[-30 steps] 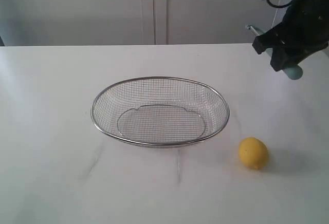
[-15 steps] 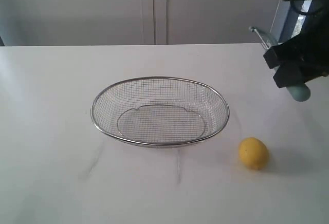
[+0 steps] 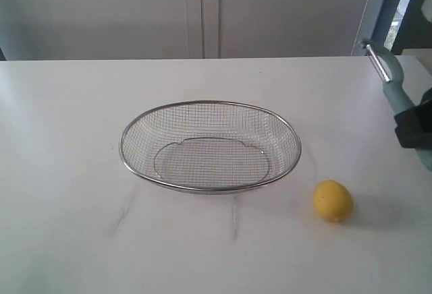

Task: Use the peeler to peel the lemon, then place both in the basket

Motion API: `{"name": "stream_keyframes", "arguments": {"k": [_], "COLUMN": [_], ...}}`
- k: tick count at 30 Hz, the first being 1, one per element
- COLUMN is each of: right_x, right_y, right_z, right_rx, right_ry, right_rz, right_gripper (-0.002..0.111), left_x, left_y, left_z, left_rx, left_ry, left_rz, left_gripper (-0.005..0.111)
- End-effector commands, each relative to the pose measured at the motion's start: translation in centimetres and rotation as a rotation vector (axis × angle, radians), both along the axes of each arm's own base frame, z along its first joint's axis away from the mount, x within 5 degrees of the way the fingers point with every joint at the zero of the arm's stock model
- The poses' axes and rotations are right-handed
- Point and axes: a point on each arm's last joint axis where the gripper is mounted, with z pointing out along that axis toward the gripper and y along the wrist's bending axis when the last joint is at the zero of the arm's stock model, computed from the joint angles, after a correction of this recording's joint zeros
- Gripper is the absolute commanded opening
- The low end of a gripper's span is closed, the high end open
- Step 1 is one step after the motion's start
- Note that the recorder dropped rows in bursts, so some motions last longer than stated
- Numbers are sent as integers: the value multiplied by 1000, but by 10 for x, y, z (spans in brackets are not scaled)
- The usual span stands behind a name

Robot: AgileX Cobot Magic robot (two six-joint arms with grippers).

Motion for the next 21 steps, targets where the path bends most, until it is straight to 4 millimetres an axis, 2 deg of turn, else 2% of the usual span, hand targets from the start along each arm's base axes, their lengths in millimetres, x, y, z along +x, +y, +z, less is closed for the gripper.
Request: {"name": "stream_keyframes", "arguments": {"k": [1, 21], "right_x": [-8, -8], "right_y": [-2, -3], "right_z": [-5, -8], "right_rx": [9, 10], "right_ry": [-57, -64], "right_rz": [-10, -13], "right_gripper": [0, 0], "left_x": [0, 0], "left_y": [0, 0], "left_z": [-1, -1], "left_rx": [-13, -13], "left_ry": [-1, -1], "left_rz": [-3, -3], "left_gripper": [0, 0]}}
